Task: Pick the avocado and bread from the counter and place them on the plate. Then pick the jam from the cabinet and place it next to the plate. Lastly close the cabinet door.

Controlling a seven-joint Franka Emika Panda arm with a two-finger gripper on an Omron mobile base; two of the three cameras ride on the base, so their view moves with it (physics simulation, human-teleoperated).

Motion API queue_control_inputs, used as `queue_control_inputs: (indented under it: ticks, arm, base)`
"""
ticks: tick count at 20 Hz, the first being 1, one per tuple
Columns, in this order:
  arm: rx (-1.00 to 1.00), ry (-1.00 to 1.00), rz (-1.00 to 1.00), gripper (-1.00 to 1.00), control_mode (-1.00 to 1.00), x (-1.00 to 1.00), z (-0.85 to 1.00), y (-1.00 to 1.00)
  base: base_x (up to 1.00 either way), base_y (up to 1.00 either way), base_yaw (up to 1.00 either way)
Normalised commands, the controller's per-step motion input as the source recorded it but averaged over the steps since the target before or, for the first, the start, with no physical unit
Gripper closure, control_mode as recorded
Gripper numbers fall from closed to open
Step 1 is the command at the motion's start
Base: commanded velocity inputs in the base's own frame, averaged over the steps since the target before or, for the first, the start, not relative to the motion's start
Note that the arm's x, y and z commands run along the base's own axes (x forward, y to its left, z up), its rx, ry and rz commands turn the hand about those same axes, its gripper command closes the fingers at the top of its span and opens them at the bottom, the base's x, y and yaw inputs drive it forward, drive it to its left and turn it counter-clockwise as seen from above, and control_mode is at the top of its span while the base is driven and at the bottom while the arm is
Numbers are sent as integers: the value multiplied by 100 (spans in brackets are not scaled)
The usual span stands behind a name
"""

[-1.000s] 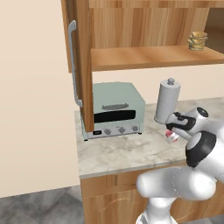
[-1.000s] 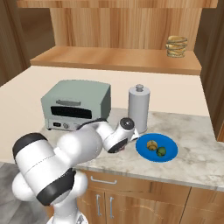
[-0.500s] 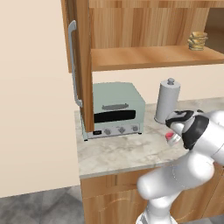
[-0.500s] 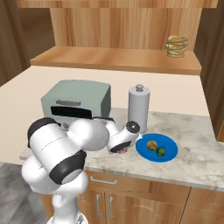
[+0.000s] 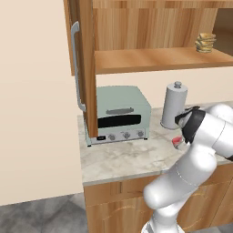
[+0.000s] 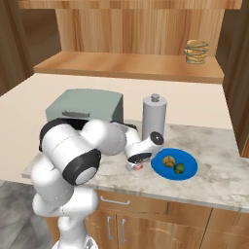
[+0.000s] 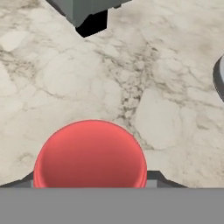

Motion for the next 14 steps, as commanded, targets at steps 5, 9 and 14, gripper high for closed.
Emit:
queue_control_inputs:
  ticks: [5, 9, 14]
  arm:
    - [-4, -4, 6, -100, -100, -10, -15, -12]
    - [-3, -7, 3, -100, -100, -18, -6, -17]
    - [-7, -4, 1, -100, -100, -19, -4, -2]
  base:
    - [0, 0, 0]
    - [0, 0, 0]
    - [0, 0, 0]
